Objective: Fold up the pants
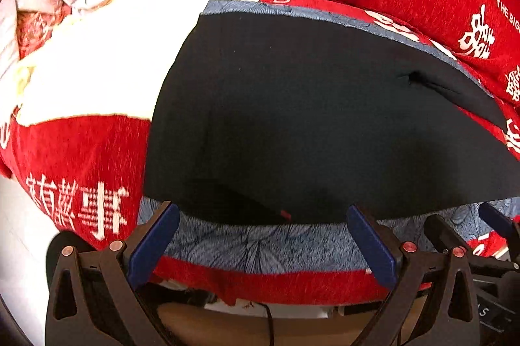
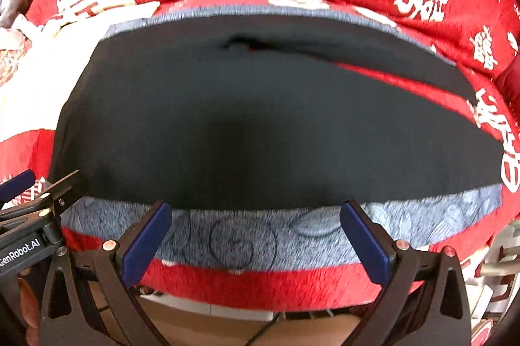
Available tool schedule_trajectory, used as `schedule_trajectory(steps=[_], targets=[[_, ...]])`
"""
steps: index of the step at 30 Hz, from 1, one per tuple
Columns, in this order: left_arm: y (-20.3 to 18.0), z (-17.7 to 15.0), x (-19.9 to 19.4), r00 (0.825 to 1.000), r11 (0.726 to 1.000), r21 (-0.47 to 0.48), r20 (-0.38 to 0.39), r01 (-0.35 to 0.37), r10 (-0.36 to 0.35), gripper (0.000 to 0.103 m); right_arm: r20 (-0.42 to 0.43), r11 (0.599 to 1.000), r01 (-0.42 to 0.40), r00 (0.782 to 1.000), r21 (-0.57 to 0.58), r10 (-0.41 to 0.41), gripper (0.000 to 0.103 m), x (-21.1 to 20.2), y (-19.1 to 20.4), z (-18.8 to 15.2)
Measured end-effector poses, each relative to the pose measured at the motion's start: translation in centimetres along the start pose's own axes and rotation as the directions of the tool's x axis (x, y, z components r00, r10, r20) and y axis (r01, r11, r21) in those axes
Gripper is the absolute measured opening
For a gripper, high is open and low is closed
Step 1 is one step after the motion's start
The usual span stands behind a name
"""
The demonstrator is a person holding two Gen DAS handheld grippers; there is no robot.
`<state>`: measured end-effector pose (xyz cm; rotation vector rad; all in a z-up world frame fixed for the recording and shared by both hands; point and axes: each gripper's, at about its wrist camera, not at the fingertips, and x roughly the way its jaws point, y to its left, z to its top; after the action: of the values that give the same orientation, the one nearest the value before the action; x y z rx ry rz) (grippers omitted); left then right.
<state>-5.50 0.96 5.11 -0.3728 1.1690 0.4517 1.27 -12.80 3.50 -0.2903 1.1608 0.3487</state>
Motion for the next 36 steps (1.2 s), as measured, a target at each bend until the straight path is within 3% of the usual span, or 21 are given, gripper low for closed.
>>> schedule_trajectory(steps=[9, 17, 21, 24, 30, 36], targets=[[2.4, -0.8, -1.7, 1.0, 0.999, -0.044, 0.028, -0.002, 0.004, 0.103, 0.033, 0.998, -0.034, 0.999, 0.055, 0.033, 0.103, -2.1, -0.6, 0.2], [1.7, -0.6, -2.7, 0.998, 1.0, 0.014, 0.062, 0.01, -0.01, 0.103, 0.099, 0.996, -0.086, 0.991, 0.013, 0.085, 0.103, -3.5, 1.0, -0.7], [1.7, 0.1, -2.6, 0.998, 1.0, 0.009, 0.065, 0.008, -0.008, 0.103, 0.039, 0.999, -0.046, 0.998, -0.027, 0.047, 0.103, -2.5, 2.0, -0.8], [1.6, 0.9, -2.4, 0.998, 1.0, 0.002, 0.06, 0.009, -0.009, 0.103, 0.032, 0.995, -0.103, 0.994, -0.009, 0.104, 0.103, -2.0, 1.5, -0.8], [0.7, 2.4, -2.1, 0.998, 1.0, 0.025, 0.061, 0.009, -0.011, 0.103, 0.061, 0.993, -0.116, 0.992, 0.019, 0.115, 0.103, -2.0, 0.3, 1.3], [-0.7, 4.9, -2.0, 0.997, 0.999, 0.054, 0.078, -0.001, -0.004, 0.103, 0.084, 0.997, -0.073, 0.994, -0.026, 0.075, 0.103, -2.2, 0.5, 4.5]])
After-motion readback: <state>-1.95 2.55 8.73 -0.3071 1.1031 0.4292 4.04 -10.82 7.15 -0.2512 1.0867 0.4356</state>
